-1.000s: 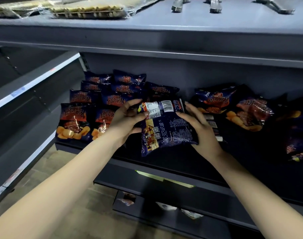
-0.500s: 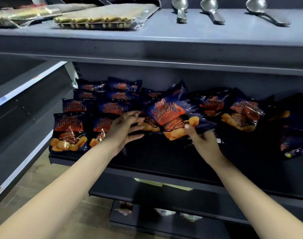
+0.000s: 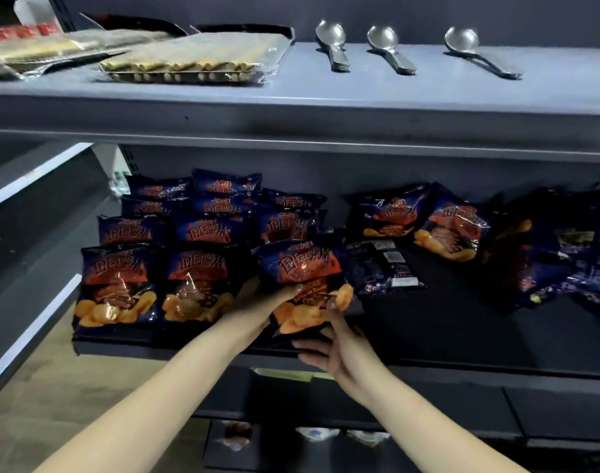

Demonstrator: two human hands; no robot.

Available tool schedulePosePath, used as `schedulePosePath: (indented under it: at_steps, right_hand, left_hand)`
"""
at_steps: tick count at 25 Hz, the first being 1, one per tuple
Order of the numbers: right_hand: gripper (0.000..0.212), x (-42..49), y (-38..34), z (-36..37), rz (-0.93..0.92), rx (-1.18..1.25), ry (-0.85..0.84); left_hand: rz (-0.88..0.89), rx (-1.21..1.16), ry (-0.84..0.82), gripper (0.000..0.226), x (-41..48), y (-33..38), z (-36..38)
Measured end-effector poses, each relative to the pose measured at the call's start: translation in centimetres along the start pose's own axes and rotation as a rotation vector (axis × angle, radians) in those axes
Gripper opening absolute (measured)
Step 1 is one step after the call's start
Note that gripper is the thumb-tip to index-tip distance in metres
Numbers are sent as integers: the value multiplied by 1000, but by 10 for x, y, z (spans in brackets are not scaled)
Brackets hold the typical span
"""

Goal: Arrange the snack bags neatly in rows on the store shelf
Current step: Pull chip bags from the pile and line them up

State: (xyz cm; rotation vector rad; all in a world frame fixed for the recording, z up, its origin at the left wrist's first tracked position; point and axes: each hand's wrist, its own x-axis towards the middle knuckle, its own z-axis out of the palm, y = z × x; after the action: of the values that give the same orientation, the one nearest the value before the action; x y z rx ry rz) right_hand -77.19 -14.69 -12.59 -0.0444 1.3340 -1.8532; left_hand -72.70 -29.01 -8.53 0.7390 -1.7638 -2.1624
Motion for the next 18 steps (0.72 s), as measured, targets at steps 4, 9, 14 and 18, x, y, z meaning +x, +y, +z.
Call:
schedulePosePath:
  at_steps: [4,9,14,18]
  right_hand:
    - [43,2,-16,-24,-130,46,17]
    - [54,5,-29,-27,-216,-681,-117]
    - [51,45,-24,-7,-377,-733,92]
    - [67,67,-15,12,-438,-816,130]
  left_hand:
    - [-10,238,42,52,5,-5,-24]
    - [60,389,-82,57,-4,0,-19]
    - [321,763,37,82,4,-12,-12]
    - [340,857,225,93,1,-41,0]
